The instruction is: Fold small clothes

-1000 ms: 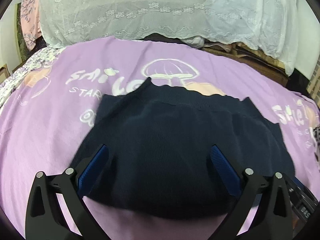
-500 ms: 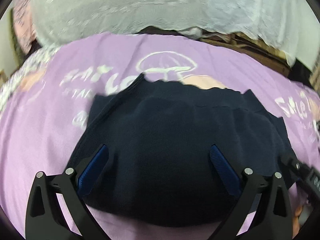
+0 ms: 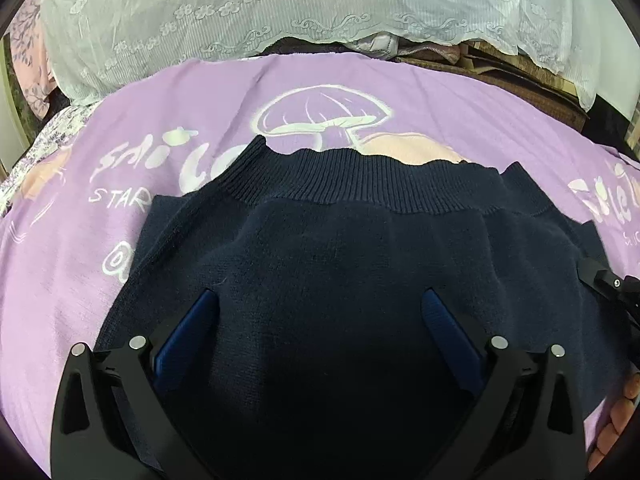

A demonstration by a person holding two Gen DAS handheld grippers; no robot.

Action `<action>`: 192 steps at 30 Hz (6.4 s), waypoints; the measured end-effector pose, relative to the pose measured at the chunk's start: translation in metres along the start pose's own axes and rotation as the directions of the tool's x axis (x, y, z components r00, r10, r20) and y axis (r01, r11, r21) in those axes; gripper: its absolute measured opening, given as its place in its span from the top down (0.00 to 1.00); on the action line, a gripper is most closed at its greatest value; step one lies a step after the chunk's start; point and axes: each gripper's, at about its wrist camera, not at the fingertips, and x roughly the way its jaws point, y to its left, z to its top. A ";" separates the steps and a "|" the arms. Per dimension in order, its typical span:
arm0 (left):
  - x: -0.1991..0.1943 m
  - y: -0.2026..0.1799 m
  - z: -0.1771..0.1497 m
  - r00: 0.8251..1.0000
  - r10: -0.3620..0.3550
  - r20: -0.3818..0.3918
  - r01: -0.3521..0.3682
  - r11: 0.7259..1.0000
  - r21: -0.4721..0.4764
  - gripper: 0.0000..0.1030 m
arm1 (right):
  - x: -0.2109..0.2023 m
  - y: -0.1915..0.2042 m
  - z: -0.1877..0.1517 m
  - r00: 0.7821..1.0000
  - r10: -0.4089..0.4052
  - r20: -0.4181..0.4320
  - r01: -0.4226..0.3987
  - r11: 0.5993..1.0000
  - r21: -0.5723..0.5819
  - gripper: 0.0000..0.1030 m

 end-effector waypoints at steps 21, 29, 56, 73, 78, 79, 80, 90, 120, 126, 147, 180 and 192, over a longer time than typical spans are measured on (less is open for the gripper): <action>-0.005 -0.006 0.019 1.000 0.029 -0.009 -0.028 0.999 0.046 0.27 | -0.024 0.036 -0.006 0.996 -0.004 0.087 0.012 0.996 -0.093 0.83; 0.000 -0.009 0.051 0.987 -0.136 -0.089 0.136 0.991 0.003 0.31 | -0.039 0.109 -0.011 0.992 -0.040 0.121 0.067 0.970 -0.233 0.84; 0.011 0.138 0.060 0.963 -0.265 -0.037 0.249 0.937 -0.244 0.57 | 0.070 0.278 -0.070 1.000 -0.016 -0.010 0.011 0.939 -0.344 0.84; 0.031 0.183 0.042 0.963 -0.247 -0.108 0.208 0.936 -0.284 0.60 | 0.113 0.255 -0.088 0.975 0.140 -0.171 -0.168 0.973 -0.161 0.72; 0.008 0.205 0.043 0.962 -0.270 -0.036 0.238 0.898 -0.370 0.30 | 0.043 0.261 -0.088 0.980 0.166 -0.112 -0.195 0.917 -0.348 0.69; 0.000 0.206 0.043 0.964 -0.265 -0.019 0.239 0.898 -0.369 0.27 | 0.025 0.260 -0.093 0.989 0.129 -0.074 -0.149 0.889 -0.433 0.60; -0.004 0.206 0.044 0.963 -0.271 -0.008 0.249 0.896 -0.367 0.24 | 0.013 0.258 -0.099 0.995 0.092 -0.044 -0.102 0.860 -0.500 0.56; -0.016 0.157 0.029 0.932 -0.352 -0.089 0.323 0.915 -0.242 0.22 | 0.015 0.255 -0.194 0.952 -0.160 0.262 0.307 0.439 -0.844 0.39; 0.016 0.139 0.023 0.977 -0.115 -0.178 0.102 0.991 -0.082 0.11 | 0.035 0.258 -0.186 0.992 -0.122 0.009 0.076 0.555 -0.828 0.80; 0.016 0.136 0.021 0.979 -0.093 -0.179 0.082 0.995 -0.065 0.09 | 0.046 0.254 -0.064 0.996 -0.087 0.021 0.082 0.792 -0.604 0.91; 0.015 0.143 0.023 0.970 -0.101 -0.221 0.084 0.993 -0.084 0.07 | 0.061 0.213 -0.127 0.976 -0.204 -0.082 0.099 0.743 -0.662 1.00; -0.013 0.083 0.010 1.000 -0.007 -0.029 0.010 0.994 0.107 0.06 | 0.063 0.199 -0.087 0.988 -0.148 0.031 0.142 0.834 -0.533 0.96; -0.033 0.077 0.011 0.999 0.010 0.048 -0.016 0.990 0.138 0.07 | 0.014 0.166 -0.097 0.989 -0.036 0.146 0.099 0.891 -0.444 0.31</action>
